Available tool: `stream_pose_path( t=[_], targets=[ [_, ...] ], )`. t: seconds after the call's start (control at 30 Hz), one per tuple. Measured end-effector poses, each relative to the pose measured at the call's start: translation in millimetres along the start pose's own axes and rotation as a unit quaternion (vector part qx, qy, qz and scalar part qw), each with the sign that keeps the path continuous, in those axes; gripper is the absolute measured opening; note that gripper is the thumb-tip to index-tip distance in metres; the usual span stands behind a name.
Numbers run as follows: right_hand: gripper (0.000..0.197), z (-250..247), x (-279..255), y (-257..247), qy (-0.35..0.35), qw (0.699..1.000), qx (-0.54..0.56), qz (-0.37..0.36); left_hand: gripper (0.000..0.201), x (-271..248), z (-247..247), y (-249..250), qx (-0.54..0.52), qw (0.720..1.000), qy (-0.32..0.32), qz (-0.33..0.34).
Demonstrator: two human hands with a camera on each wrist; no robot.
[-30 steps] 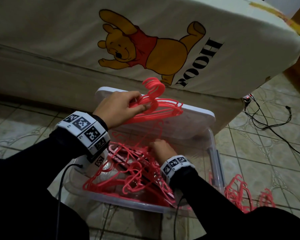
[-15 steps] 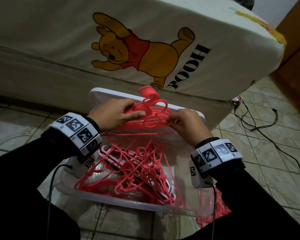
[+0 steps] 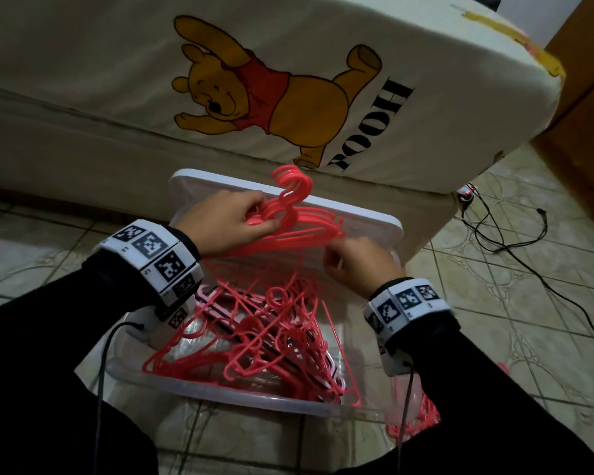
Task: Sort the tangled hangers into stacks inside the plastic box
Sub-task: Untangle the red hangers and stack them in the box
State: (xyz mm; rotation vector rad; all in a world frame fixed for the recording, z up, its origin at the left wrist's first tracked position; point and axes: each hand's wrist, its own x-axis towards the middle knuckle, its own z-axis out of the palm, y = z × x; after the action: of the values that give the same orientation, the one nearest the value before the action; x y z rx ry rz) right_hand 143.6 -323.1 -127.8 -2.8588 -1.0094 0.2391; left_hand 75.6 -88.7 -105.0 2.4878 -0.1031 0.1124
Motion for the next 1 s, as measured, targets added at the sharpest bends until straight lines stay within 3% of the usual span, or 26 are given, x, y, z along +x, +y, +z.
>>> stream_pose_path(
  t=[0.1, 0.27, 0.37, 0.5, 0.8, 0.9, 1.0],
  targets=[
    [0.018, 35, 1, -6, -0.126, 0.989, -0.071, -0.015, 0.030, 1, 0, -2, 0.013, 1.000, 0.015, 0.006],
    [0.031, 92, 1, -18, -0.244, 0.956, -0.134, -0.095, 0.027, 1, 2, -2, 0.016, 1.000, 0.004, 0.015],
    [0.035, 114, 2, -20, -0.271, 0.948, -0.135, -0.097, 0.025, 0, 3, -3, 0.020, 1.000, -0.003, 0.012],
    [0.041, 131, 7, -21, -0.314, 0.946, -0.070, -0.043, 0.023, 1, 4, -5, 0.030, 0.999, -0.006, 0.012],
    [0.027, 122, 17, -31, -0.215, 0.967, -0.110, -0.084, 0.022, 2, 4, -7, 0.038, 0.999, 0.005, 0.012],
    [0.023, 99, 18, -32, -0.169, 0.979, -0.070, -0.091, 0.024, 1, 3, -7, 0.040, 0.999, 0.010, 0.011],
    [0.025, 76, 14, -30, -0.172, 0.983, 0.003, -0.066, 0.028, 0, 1, -8, 0.041, 0.999, 0.013, 0.008]
  ],
)
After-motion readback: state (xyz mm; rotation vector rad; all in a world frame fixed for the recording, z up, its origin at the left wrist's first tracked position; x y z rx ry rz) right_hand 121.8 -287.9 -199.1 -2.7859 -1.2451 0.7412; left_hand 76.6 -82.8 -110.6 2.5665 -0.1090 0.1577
